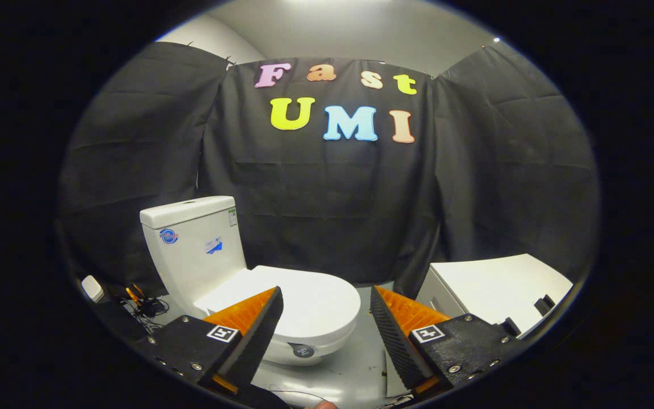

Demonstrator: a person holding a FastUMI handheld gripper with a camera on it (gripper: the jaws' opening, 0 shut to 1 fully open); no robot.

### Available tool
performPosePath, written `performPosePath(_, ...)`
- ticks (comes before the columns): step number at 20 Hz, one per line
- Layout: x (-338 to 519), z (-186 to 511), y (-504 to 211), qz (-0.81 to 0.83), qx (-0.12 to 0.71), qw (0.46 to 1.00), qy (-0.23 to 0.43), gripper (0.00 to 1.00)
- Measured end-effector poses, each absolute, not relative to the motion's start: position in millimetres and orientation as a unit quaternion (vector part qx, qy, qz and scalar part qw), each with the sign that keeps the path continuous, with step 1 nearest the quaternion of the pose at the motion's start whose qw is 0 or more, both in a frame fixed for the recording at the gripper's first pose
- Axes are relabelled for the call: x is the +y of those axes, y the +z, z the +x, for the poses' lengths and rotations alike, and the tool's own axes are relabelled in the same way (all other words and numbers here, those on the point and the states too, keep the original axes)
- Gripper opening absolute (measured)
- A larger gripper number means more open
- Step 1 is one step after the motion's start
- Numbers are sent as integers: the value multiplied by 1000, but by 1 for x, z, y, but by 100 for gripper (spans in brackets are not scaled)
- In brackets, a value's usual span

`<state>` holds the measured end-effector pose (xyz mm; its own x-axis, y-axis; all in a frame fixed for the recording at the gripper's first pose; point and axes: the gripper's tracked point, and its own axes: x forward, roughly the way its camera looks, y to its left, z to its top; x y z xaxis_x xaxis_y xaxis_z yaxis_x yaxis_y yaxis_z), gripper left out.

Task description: Open the toilet lid.

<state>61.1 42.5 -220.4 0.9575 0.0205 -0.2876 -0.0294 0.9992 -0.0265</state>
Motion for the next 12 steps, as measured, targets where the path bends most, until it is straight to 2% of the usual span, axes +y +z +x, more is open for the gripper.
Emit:
performPosePath(6,47,67,-260,32,175,984,9,95)
performPosePath(12,66,70,-303,74,217,972,52,95)
